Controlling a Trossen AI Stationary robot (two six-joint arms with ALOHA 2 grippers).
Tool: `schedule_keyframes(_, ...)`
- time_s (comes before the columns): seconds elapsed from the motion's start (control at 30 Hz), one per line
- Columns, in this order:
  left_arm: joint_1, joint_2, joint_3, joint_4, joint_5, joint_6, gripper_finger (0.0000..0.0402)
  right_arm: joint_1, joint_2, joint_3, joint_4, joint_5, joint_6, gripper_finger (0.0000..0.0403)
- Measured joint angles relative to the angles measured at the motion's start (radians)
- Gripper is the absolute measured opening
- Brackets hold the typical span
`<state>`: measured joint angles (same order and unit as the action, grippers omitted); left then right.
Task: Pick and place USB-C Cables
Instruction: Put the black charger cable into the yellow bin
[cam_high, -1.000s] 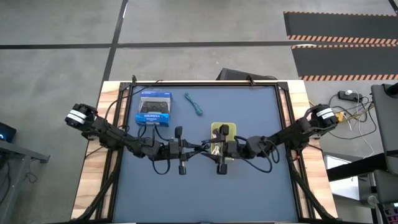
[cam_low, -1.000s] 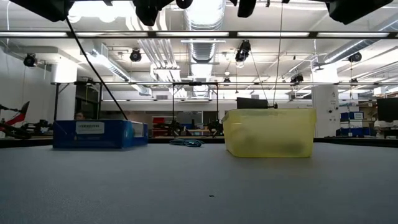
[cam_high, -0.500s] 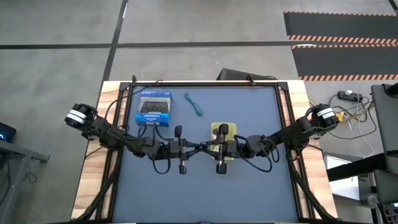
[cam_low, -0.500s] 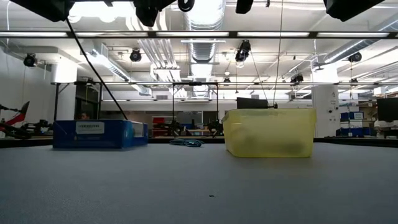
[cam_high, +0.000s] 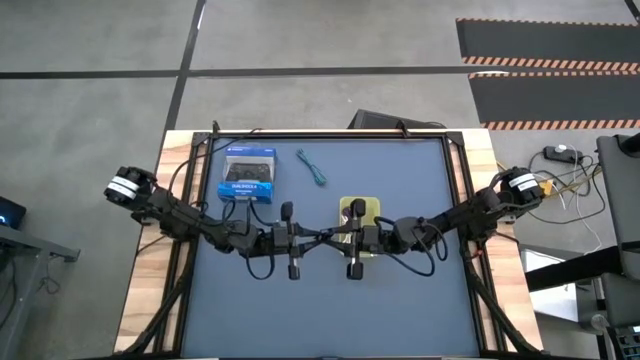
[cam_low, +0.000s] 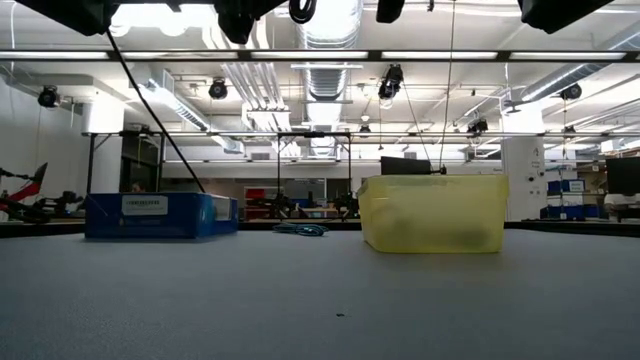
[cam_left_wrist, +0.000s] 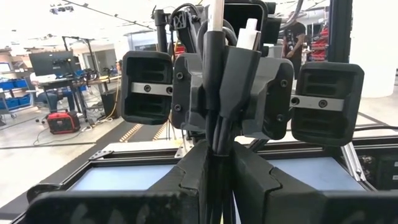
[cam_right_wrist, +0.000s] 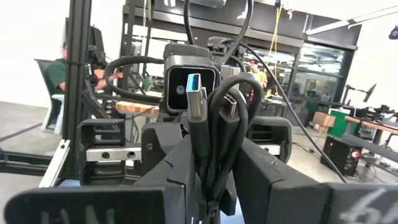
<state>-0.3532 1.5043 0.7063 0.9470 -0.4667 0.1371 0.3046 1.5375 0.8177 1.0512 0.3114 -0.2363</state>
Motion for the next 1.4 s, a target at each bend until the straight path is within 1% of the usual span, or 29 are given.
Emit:
schedule_keyframes(0.9,0.0,0.001,0.0,-0.002,-0.003,0.001,0.0041,0.0,-0.005,0.0,-0.021,-0.004,0.017,0.0071)
schedule_keyframes(0.97,0.0,0.001,0.0,-0.009,-0.003,0.0,0.0041,0.0,-0.005,-0.001,-0.024,0.0,0.034,0.0091)
schedule_keyframes(1.13,0.001,0.001,0.0,-0.021,-0.004,0.0,0.0041,-0.005,-0.004,-0.002,-0.044,0.0,0.061,0.0168)
schedule_keyframes(1.2,0.001,0.001,0.0,-0.022,-0.004,0.001,0.0041,-0.011,-0.005,-0.002,-0.058,-0.001,0.061,0.0188)
schedule_keyframes(1.3,0.001,0.001,0.001,-0.02,-0.004,0.0,0.0041,-0.018,-0.005,-0.002,-0.066,0.003,0.061,0.02)
schedule_keyframes(1.4,0.001,0.001,0.001,-0.021,-0.004,0.0,0.0041,-0.02,-0.005,-0.002,-0.065,0.003,0.053,0.0194)
